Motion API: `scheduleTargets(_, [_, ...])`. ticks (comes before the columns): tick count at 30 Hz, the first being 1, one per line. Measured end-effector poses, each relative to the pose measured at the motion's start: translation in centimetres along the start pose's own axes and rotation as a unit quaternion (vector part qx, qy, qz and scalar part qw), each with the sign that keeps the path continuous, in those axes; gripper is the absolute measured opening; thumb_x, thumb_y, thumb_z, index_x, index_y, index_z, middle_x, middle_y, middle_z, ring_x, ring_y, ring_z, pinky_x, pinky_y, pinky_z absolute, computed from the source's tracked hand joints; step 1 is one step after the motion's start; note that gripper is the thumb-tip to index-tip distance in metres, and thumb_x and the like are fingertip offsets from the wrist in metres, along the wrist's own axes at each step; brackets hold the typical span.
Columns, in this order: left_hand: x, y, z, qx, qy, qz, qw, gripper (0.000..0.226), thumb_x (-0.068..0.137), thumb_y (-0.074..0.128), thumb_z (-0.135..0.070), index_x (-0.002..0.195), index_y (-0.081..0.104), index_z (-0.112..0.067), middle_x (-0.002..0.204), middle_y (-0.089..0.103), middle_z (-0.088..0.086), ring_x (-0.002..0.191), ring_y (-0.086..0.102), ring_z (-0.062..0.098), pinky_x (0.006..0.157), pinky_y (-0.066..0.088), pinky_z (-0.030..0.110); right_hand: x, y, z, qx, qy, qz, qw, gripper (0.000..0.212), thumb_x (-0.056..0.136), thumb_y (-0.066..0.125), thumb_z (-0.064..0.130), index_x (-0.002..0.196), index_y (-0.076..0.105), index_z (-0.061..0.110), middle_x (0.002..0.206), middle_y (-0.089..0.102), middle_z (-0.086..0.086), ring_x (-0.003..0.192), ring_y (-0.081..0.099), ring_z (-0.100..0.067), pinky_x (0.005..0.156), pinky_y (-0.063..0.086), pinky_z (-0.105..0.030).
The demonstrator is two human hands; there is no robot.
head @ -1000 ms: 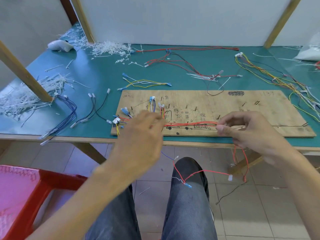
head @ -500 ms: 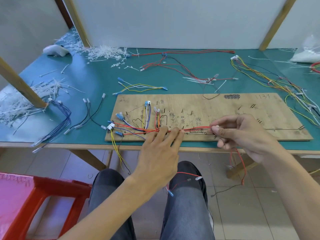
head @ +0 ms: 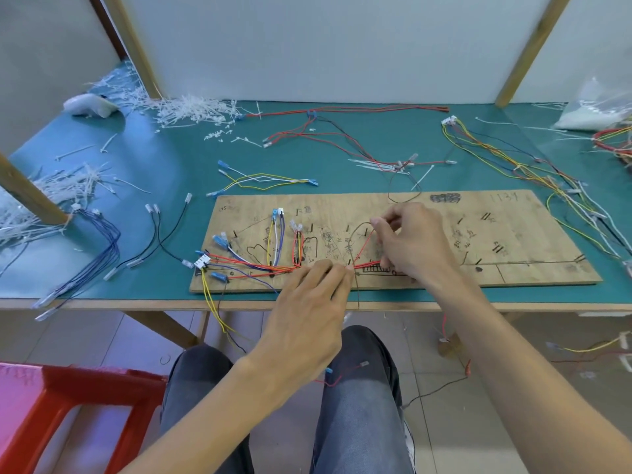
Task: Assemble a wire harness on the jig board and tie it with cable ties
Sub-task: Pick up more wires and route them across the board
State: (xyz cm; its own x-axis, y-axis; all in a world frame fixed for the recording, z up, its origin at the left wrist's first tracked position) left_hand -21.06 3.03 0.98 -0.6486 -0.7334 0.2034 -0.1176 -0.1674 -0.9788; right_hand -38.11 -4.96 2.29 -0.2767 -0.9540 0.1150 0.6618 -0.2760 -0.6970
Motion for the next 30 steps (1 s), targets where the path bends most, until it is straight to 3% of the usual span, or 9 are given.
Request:
scheduleTargets(2, [-0.1, 0.1, 0.2, -0.013, -0.002, 0.0, 1.0, 0.061, 0.085, 0.065, -0.019, 0.143, 0.056, -0.005, 0.136, 0.058, 0.003, 0.126, 0.052, 0.027, 0.105, 0.045, 0.04, 0.5, 0.5, 0.0, -0.042, -0.003, -0.001, 0.999, 0.025, 0.102, 0.067, 0.031, 0.08, 0.071, 0.02, 0.058, 0.07, -0.002, 0.055, 0.072, -0.014, 0.07, 0.06, -0.036])
scheduleTargets(4, [-0.4, 0.1, 0.4, -0.033, -0.008, 0.001, 0.999, 0.059, 0.088, 0.062, -0.021, 0.145, 0.054, -0.006, 0.142, 0.056, 0.003, 0.131, 0.051, 0.026, 0.11, 0.043, 0.039, 0.9, 0.7, -0.2, -0.067, 0.002, -0.002, 0.998, 0.021, 0.099, 0.071, 0.031, 0.082, 0.075, 0.019, 0.067, 0.071, -0.003, 0.068, 0.072, -0.021, 0.076, 0.06, -0.04])
scheduleTargets(8, [-1.2, 0.2, 0.2, -0.087, -0.033, -0.004, 0.996, 0.056, 0.089, 0.047, -0.029, 0.14, 0.052, -0.007, 0.151, 0.049, 0.009, 0.141, 0.042, 0.028, 0.118, 0.036, 0.043, 0.8, 0.5, -0.1, -0.044, -0.015, -0.008, 0.999, 0.014, 0.095, 0.075, 0.025, 0.085, 0.081, 0.016, 0.065, 0.071, 0.004, 0.062, 0.068, -0.015, 0.072, 0.06, -0.037])
scheduleTargets(12, [-1.4, 0.5, -0.2, -0.04, -0.037, -0.001, 0.999, 0.047, 0.096, 0.057, -0.047, 0.125, 0.059, -0.01, 0.15, 0.051, 0.016, 0.138, 0.047, 0.035, 0.114, 0.041, 0.048, 0.7, 0.5, 0.3, -0.058, -0.032, -0.019, 0.998, 0.01, 0.095, 0.075, 0.02, 0.088, 0.083, 0.018, 0.068, 0.07, 0.008, 0.062, 0.061, -0.001, 0.064, 0.047, -0.018])
scheduleTargets(16, [-1.2, 0.5, -0.3, -0.027, -0.034, -0.024, 0.999, 0.017, 0.093, 0.073, -0.02, 0.105, 0.066, -0.011, 0.144, 0.058, 0.017, 0.132, 0.055, 0.037, 0.105, 0.049, 0.047, 0.7, 0.6, 0.5, -0.057, -0.037, -0.017, 0.998, 0.01, 0.096, 0.074, 0.017, 0.094, 0.084, 0.016, 0.076, 0.071, 0.004, 0.068, 0.062, -0.01, 0.072, 0.048, -0.023])
scheduleTargets(20, [-1.4, 0.1, 0.3, -0.06, -0.036, -0.061, 0.996, 0.038, 0.083, 0.079, -0.002, 0.119, 0.068, -0.007, 0.134, 0.063, 0.007, 0.123, 0.057, 0.034, 0.098, 0.051, 0.044, 0.6, 0.8, 0.4, -0.065, -0.031, -0.022, 0.997, 0.012, 0.098, 0.071, 0.017, 0.093, 0.081, 0.016, 0.08, 0.071, 0.001, 0.073, 0.061, -0.018, 0.073, 0.047, -0.028])
scheduleTargets(26, [-1.8, -1.2, -0.1, -0.1, -0.012, -0.113, 0.988, 0.034, 0.069, 0.076, 0.014, 0.094, 0.07, -0.009, 0.101, 0.066, 0.004, 0.092, 0.059, 0.028, 0.074, 0.049, 0.035, 0.8, 1.0, 0.1, -0.064, -0.029, -0.028, 0.997, 0.011, 0.099, 0.071, 0.018, 0.094, 0.081, 0.016, 0.08, 0.068, 0.004, 0.077, 0.059, -0.016, 0.072, 0.041, -0.026])
scheduleTargets(28, [-1.9, -1.5, -0.2, -0.097, -0.008, -0.106, 0.99, 0.04, 0.061, 0.072, 0.018, 0.09, 0.07, -0.009, 0.096, 0.066, 0.004, 0.087, 0.059, 0.027, 0.067, 0.05, 0.035, 0.9, 1.0, -0.1, -0.054, -0.022, -0.025, 0.998, 0.01, 0.097, 0.073, 0.017, 0.093, 0.082, 0.018, 0.078, 0.069, 0.006, 0.076, 0.061, -0.014, 0.073, 0.046, -0.027])
scheduleTargets(30, [-2.0, -2.0, -0.5, -0.085, -0.008, -0.112, 0.99, 0.036, 0.065, 0.066, 0.018, 0.088, 0.069, -0.01, 0.092, 0.065, 0.004, 0.082, 0.06, 0.027, 0.064, 0.05, 0.036, 1.1, 1.0, -0.4, -0.04, -0.008, -0.025, 0.999, 0.008, 0.095, 0.075, 0.018, 0.092, 0.083, 0.02, 0.074, 0.069, 0.009, 0.07, 0.061, -0.01, 0.071, 0.049, -0.026])
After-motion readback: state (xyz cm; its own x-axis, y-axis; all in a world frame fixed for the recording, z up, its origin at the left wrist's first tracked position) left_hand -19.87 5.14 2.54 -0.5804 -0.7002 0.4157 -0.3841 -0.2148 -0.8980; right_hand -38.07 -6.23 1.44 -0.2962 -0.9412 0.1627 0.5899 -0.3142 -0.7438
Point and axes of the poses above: each hand's wrist, its own x-axis towards the middle knuckle, its own y-axis out of the palm, z = x × y, the point moved 9 cm from there along x, towards the middle knuckle
